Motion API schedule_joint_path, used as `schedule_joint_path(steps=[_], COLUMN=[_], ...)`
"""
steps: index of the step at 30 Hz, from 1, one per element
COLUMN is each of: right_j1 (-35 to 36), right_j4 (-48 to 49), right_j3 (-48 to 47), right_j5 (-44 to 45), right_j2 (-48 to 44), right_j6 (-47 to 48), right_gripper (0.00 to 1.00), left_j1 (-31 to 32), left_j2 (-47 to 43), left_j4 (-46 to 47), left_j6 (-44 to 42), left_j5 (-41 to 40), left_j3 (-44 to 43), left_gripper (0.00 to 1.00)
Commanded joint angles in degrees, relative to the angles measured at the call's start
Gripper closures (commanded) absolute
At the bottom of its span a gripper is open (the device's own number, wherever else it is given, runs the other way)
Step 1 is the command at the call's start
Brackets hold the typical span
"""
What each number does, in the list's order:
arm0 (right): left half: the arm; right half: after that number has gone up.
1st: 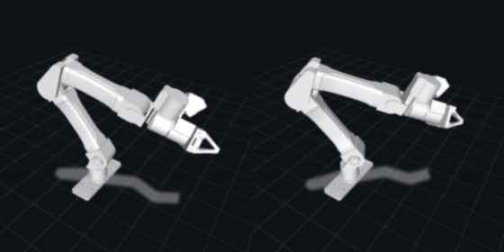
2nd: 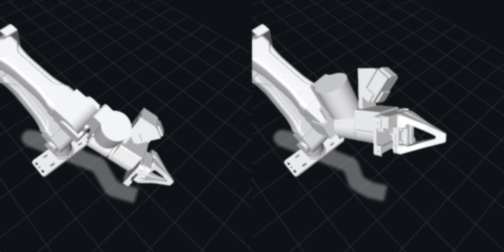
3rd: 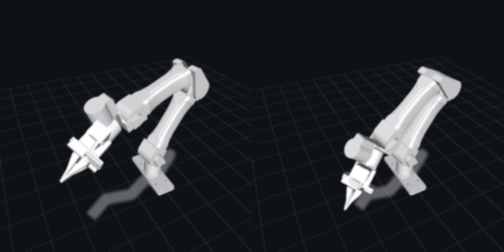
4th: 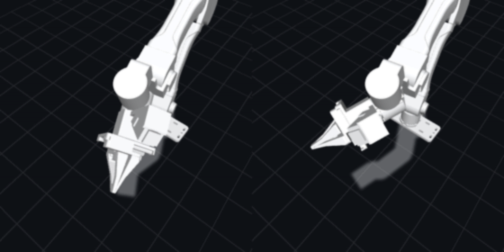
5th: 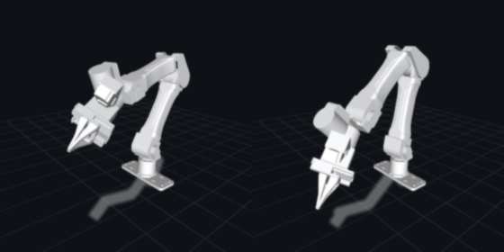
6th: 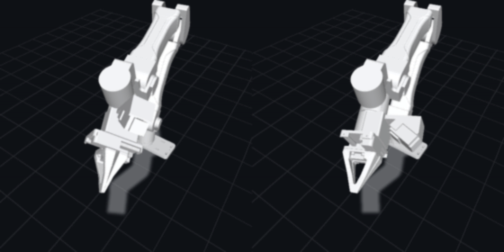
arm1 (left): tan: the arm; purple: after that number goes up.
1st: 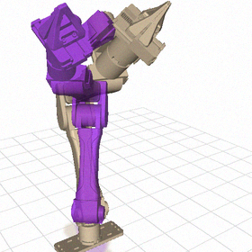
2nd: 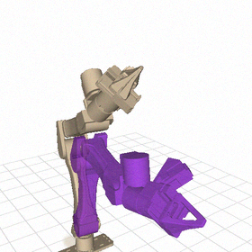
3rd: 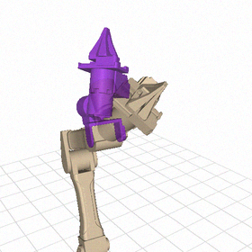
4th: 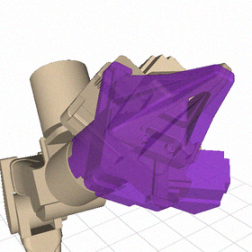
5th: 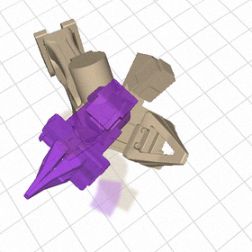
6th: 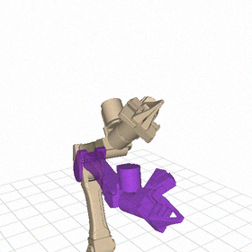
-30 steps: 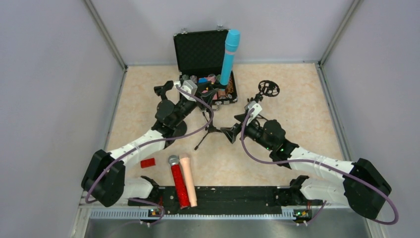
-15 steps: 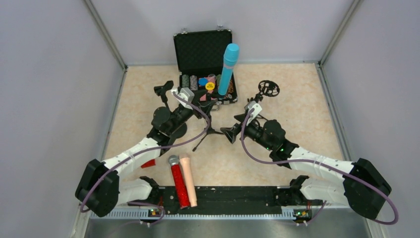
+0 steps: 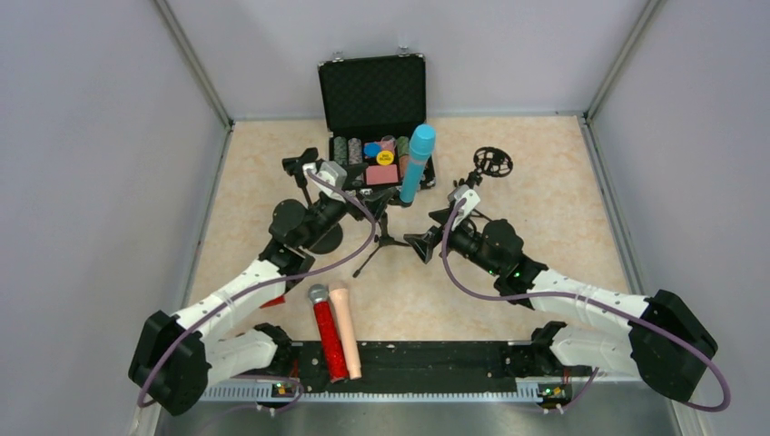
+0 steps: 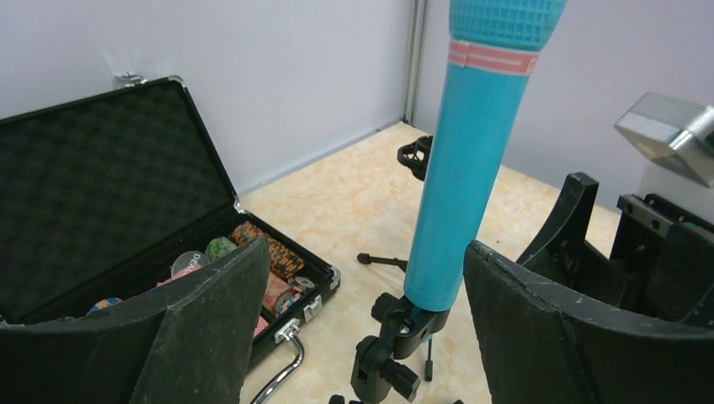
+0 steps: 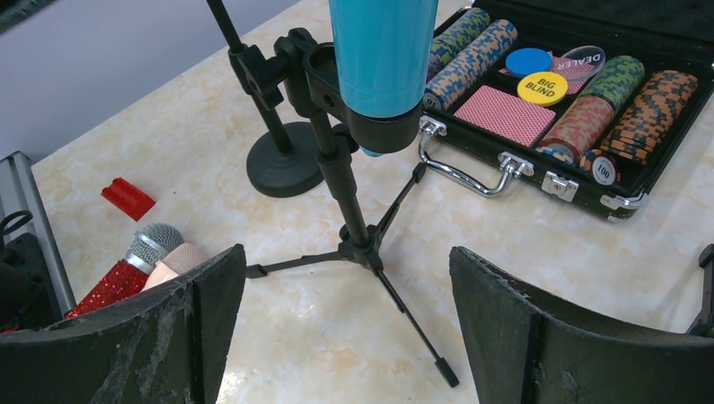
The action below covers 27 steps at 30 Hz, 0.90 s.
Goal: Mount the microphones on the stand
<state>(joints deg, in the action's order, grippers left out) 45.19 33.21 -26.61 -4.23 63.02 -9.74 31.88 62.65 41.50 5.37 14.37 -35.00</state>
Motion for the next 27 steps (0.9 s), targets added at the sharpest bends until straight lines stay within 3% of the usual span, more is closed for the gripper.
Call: schedule_joint_path(steps=[1,9,14,20,27], right_j1=[-0.6,-0.6,-1.7,-7.7,-15.0], right_j4=[1.6,1.4,0.2,-0.3,-9.3], right_j3=[0.1,-0.3,-1.2,-1.1,-5.7], right_j5=[-0.7,-1.2,-3.2,-11.7,-17.3], right_j2=[0.4,1.1,1.5,0.2,-3.6], right_j6=[-0.7,-1.0,-2.6,-8.2,-10.5], right_gripper=[0.12,0.12,0.11,0.1,0.09], left_j1=[-0.3,-0.2,-0.2,-0.2,-0.3], left_j2=[-3.0,-5.2,-6.0,-6.8,-8.2], left_j4=[-0.1,-5.9,-14.9,-20.5,-26.2], left_j6=[0.8,1.8,1.9,1.1,-0.2], left_j5=[-1.2,-1.4,-1.8,-2.1,-6.2], left_j3=[-0.1,-2.4,-6.9,-10.0,-12.3], left_gripper=[0.1,0.05,0.02,0.01,0.01])
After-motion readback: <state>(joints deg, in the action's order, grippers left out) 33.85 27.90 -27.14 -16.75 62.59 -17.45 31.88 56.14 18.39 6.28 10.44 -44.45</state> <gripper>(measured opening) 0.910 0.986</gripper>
